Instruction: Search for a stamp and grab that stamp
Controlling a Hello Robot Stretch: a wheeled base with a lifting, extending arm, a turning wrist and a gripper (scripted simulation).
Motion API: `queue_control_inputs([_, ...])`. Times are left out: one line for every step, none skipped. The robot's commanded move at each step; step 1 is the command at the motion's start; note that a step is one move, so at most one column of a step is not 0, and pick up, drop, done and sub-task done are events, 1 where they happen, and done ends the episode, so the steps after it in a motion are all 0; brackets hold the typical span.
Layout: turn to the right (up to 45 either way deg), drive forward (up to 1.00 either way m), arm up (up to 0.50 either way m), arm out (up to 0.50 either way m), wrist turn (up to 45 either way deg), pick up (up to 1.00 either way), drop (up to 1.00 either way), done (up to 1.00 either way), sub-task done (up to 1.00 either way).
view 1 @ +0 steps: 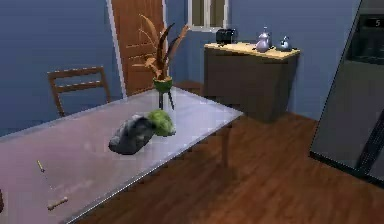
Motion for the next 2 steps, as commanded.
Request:
queue_control_inputs([33.0,0.00,0.00,0.00,0.0,0.00,0.00,0.00,0.00])
queue_control_inputs([0.0,1.00,0.00,0.00,0.0,0.00,0.00,0.00,0.00])
